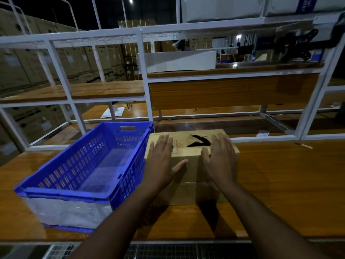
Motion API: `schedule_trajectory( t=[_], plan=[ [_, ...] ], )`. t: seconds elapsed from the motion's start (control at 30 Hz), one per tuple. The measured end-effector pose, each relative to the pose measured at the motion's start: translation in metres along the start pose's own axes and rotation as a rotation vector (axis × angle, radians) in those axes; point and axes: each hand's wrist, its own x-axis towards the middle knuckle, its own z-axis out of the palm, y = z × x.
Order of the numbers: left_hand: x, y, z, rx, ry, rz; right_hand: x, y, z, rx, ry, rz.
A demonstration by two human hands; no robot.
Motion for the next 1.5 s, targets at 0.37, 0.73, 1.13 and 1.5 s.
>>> schedule_trajectory(
  t=[0.37, 0.73, 1.13, 1.5],
  plan=[
    [0.024, 0.009, -0.005, 0.064, -0.145, 0.026, 0.029, -0.013, -0.003, -0.174, -0.128, 0.01],
    [0.047, 0.015, 0.0, 0.157, -0.355, 0.2, 0.05, -0.031, 0.01, -0.254, -0.495, -0.178],
    [0.039, -0.022, -0.012, 0.169, -0.344, -0.027, 0.049, 0.001, 0.01, -0.189, -0.304, -0.054],
    [0.015, -0.032, -0.017, -0.138, -0.217, -0.333, -0.045, 0.06, 0.016, 0.595, -0.025, 0.492]
  ],
)
